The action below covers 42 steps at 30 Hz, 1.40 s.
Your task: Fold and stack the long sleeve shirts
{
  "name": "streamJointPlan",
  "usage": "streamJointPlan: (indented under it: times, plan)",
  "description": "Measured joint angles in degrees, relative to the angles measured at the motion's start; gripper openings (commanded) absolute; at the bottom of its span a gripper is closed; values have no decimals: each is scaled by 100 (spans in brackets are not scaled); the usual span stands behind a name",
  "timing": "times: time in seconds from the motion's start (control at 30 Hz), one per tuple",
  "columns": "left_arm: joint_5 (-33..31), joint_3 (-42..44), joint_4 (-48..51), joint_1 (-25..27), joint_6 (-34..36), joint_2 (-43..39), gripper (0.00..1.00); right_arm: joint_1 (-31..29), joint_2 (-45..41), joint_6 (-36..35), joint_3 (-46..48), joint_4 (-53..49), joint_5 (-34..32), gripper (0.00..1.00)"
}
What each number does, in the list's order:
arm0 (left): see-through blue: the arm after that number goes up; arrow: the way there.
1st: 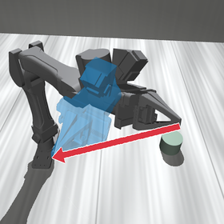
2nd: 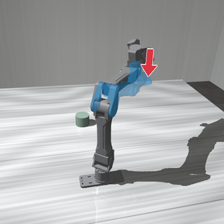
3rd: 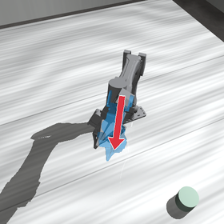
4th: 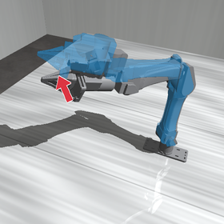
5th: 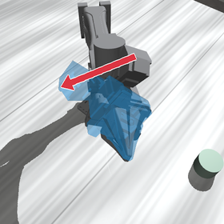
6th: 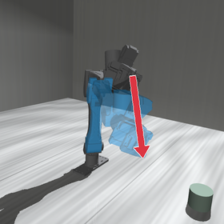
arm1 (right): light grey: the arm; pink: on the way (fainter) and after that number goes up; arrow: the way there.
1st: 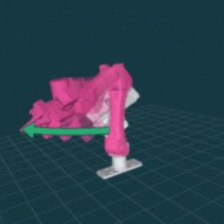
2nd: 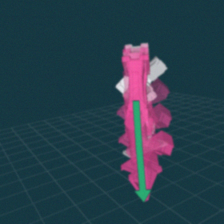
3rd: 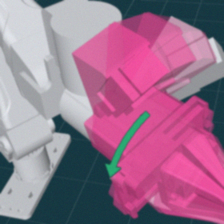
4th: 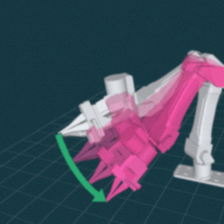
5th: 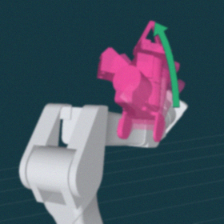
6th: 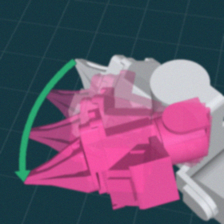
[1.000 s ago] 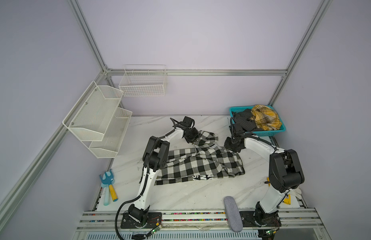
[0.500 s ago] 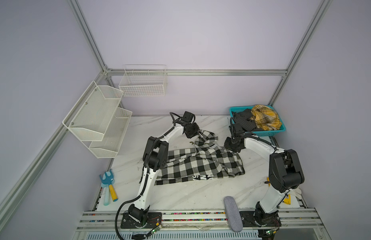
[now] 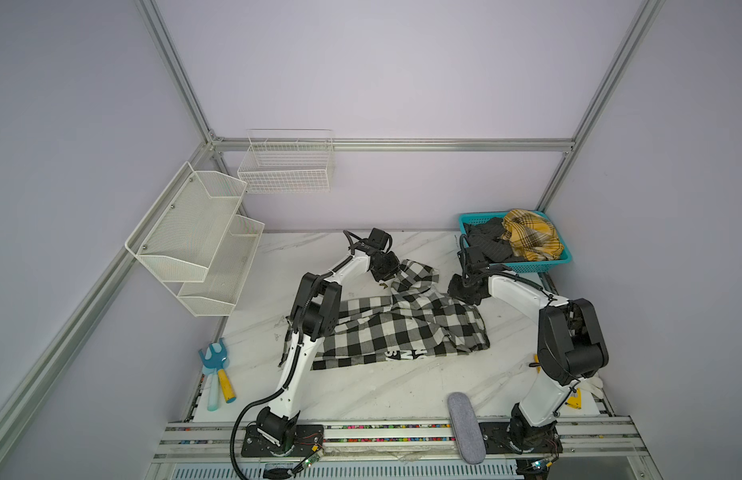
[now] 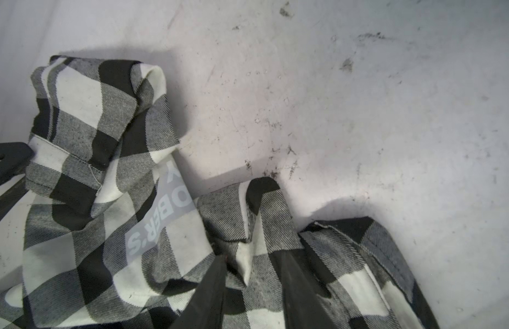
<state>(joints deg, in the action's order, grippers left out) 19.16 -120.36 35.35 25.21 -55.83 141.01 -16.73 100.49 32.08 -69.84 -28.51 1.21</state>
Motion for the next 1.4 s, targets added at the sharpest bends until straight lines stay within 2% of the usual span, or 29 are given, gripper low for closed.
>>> streamJointPlan:
  times: [0.03,0.07,0.2,0.3,0.53,0.7,0.77,0.87,1.13,1.27,1.4]
  plan:
    - [11,0,-13,0,-9,0,16,0,-2,0,0,0,0,35]
    - [20,0,-26,0,-28,0,11,0,-2,0,0,0,-2,36]
    - [48,0,-114,2,-101,0,7,0,-9,2,0,2,0,35]
    - [57,0,-149,4,-127,0,0,0,-9,2,0,2,4,35]
    - [153,0,-319,15,-238,0,0,0,-111,7,0,7,20,36]
    - [173,33,-501,96,-378,-284,0,48,-302,26,-4,44,109,49]
    - [214,229,-614,138,-380,-702,0,79,-334,35,-35,50,177,55]
    - [354,874,-837,205,-363,-1768,0,138,-352,96,-127,85,267,62]
    - [730,3670,-1209,319,-310,-5174,0,201,-1051,308,-140,127,247,74]
    - [962,4782,-979,315,-299,-6227,0,203,-1224,341,-127,291,332,75]
    - [1025,5440,-452,308,-131,-6828,0,208,-894,341,37,402,570,75]
